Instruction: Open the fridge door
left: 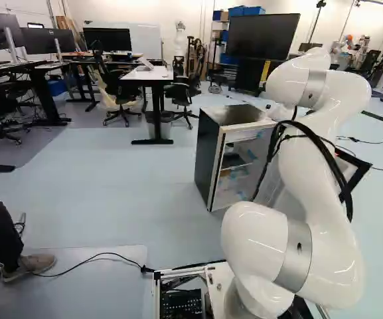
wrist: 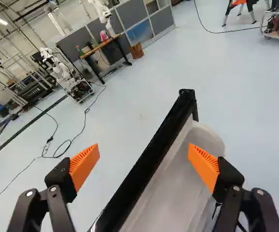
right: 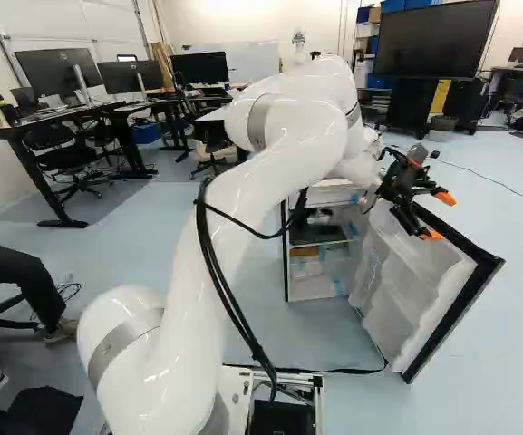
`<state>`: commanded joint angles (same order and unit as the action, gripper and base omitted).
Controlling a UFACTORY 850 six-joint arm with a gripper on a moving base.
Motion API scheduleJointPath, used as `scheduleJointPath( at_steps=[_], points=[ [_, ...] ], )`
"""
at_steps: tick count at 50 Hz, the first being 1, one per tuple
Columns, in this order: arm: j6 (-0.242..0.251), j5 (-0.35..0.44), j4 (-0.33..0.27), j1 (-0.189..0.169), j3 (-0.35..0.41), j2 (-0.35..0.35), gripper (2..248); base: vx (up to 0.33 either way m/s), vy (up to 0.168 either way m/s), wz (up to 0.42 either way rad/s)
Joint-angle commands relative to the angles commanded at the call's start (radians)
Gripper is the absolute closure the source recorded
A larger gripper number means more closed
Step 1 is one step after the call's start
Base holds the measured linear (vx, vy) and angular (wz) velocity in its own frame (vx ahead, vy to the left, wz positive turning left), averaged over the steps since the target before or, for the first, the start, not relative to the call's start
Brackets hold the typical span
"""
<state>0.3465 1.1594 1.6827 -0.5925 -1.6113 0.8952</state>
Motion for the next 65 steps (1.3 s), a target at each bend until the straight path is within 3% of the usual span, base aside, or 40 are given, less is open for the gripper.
scheduleJointPath(
  at_steps=[65],
  points=[
    [0.0, -0.035, -0.204, 0.132, 0.467, -0.288, 3, 0.0, 0.0, 0.0]
  ],
)
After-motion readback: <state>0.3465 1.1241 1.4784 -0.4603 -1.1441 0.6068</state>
